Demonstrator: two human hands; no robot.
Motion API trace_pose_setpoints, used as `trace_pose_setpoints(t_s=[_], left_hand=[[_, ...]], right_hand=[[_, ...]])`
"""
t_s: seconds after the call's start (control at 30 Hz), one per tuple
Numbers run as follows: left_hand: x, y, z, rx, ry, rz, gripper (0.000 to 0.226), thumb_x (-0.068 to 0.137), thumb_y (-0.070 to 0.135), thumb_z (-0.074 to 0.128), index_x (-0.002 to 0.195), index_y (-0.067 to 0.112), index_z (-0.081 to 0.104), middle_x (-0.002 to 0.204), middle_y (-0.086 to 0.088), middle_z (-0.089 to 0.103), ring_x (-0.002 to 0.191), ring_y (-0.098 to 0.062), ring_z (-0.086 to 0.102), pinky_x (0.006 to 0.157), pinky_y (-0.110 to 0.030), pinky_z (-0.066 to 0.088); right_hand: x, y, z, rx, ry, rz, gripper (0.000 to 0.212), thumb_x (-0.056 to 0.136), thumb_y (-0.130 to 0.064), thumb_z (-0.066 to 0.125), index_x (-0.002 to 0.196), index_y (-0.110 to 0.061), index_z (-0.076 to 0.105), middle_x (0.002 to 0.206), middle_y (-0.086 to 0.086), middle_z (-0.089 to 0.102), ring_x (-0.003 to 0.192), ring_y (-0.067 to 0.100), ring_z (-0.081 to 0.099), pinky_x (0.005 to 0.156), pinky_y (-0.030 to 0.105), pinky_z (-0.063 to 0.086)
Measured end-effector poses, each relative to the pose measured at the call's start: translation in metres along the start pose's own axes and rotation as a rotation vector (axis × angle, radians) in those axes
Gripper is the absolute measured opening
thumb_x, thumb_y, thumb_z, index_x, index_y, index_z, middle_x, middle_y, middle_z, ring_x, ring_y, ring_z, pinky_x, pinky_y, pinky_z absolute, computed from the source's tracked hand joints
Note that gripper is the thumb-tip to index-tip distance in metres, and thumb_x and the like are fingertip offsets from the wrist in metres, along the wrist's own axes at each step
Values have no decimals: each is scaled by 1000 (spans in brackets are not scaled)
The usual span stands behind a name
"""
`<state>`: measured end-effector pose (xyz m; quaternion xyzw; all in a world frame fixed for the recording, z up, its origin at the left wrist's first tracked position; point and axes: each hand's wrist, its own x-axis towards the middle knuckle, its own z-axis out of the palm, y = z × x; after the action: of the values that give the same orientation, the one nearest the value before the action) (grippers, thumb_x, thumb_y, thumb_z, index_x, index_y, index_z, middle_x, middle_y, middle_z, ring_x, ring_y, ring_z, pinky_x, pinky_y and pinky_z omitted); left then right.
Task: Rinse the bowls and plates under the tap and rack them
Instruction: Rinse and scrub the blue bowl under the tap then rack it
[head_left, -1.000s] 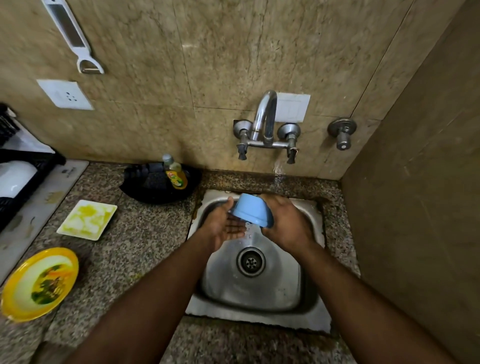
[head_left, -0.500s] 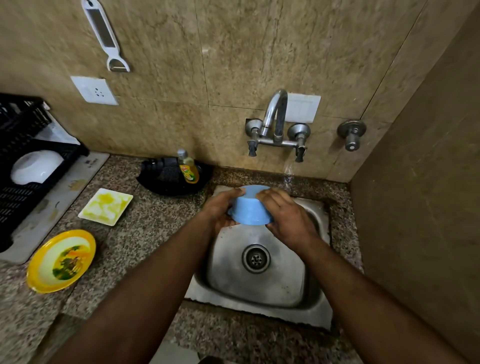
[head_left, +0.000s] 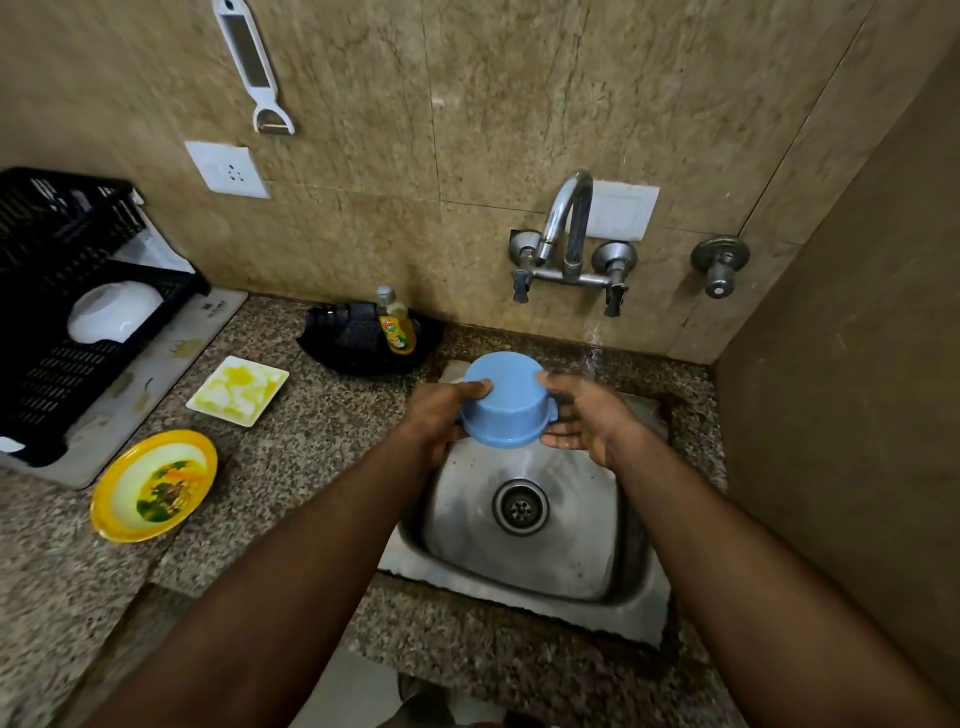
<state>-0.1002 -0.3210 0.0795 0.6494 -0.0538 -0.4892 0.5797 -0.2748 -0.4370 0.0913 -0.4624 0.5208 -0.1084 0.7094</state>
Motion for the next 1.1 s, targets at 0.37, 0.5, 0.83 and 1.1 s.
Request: trace_pose_setpoints(t_s=[0.37,0.5,0.83,1.1], left_hand=[[-6,-15,-9,74,-115,0,21,88,12,77,109,14,73,107,-10,75,98,-28,70,79,-40,59],[-8,-14,-7,110,-114,0,30,90,13,75,119,12,69,106,-10,73,93,-25,69,68,-33,58],[-3,-17,-6,121,-105,-8,38,91,14,74,128,11,66,116,-12,71,96,-24,68,56,-29,58],[0,-23,-8,118,-73,-25,35,90,15,76,122,5,67,115,-14,72,98,-28,69,56,-29,57]], right_hand=[[6,14,-4,-69,2,131,57,64,-41,93,110,-15,73,110,11,72,91,28,70,71,37,60],[7,14,-3,-74,24,114,56,64,-39,93,110,-14,73,110,13,74,92,27,71,73,38,61],[5,12,-4,-83,48,100,53,64,-39,94,107,-14,74,97,12,74,93,28,72,83,43,63],[3,14,-3,-91,44,86,53,67,-38,92,109,-14,72,97,12,74,89,26,71,86,44,62]])
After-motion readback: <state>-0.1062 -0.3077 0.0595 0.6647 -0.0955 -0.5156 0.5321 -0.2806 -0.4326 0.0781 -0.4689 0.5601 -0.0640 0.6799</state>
